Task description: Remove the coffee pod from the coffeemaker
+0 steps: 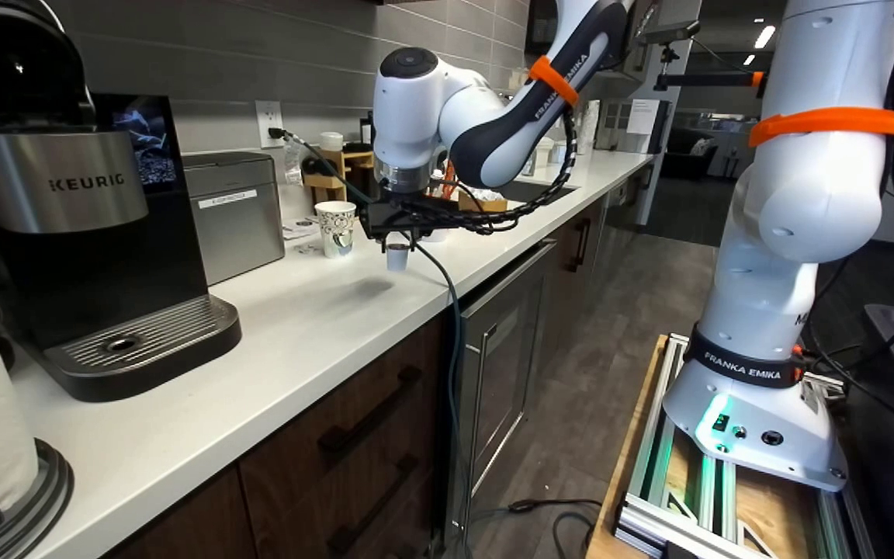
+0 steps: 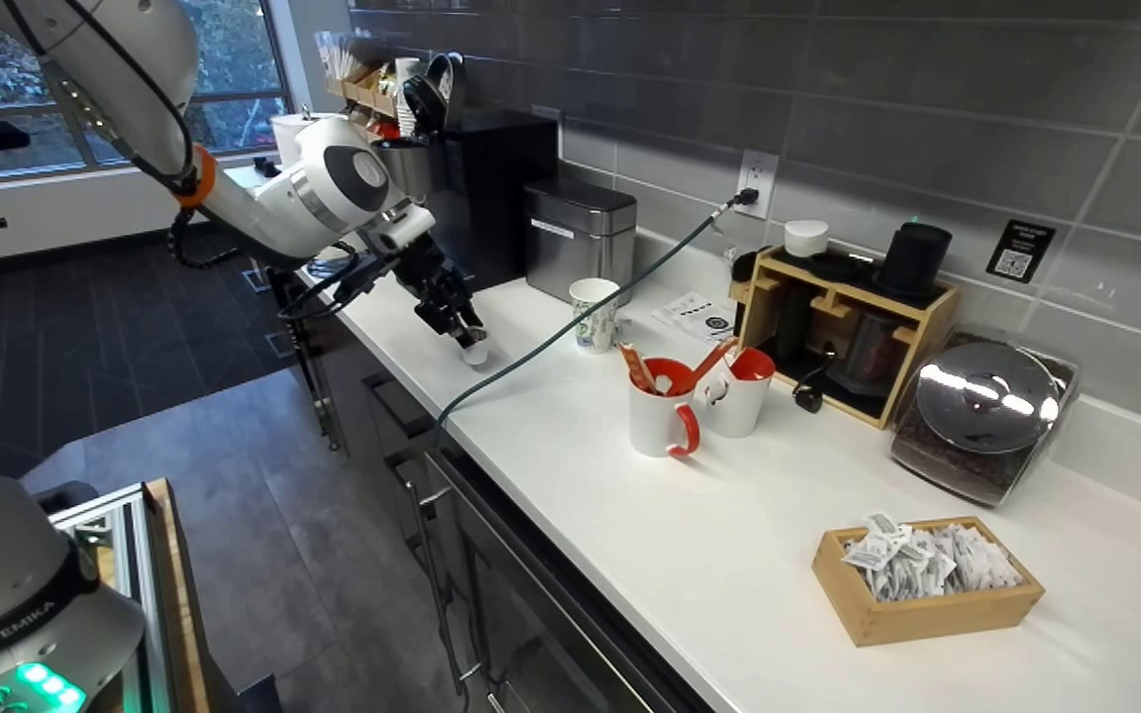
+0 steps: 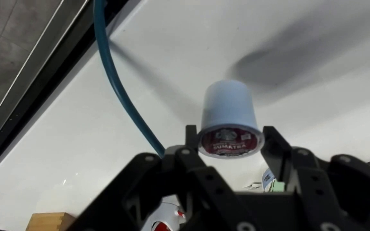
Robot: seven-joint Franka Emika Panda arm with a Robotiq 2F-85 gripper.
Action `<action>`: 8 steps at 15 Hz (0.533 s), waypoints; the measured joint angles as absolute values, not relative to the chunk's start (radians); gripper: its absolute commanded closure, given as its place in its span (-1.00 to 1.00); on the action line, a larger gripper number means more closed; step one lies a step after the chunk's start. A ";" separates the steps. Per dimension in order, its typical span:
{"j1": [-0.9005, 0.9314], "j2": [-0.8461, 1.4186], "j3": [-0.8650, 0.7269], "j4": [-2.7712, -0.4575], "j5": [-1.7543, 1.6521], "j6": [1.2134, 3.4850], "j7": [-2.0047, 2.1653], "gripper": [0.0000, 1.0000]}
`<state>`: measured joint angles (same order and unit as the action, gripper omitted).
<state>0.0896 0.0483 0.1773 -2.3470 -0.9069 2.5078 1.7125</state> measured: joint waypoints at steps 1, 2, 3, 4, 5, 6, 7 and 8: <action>0.095 0.062 0.175 -2.340 -0.919 2.507 1.730 0.44; 0.100 0.076 0.172 -2.332 -0.930 2.507 1.746 0.44; 0.106 0.089 0.168 -2.325 -0.937 2.507 1.757 0.44; 0.112 0.101 0.164 -2.316 -0.940 2.507 1.762 -0.56; 0.118 0.113 0.160 -2.308 -0.940 2.506 1.764 -0.57; 0.122 0.123 0.156 -2.300 -0.940 2.506 1.765 -0.70; 0.126 0.129 0.154 -2.294 -0.940 2.502 1.765 -0.84; 0.130 0.130 0.153 -2.287 -0.936 2.496 1.762 -0.98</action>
<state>0.1296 0.1300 0.1528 -2.2867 -0.9362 2.4960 1.7624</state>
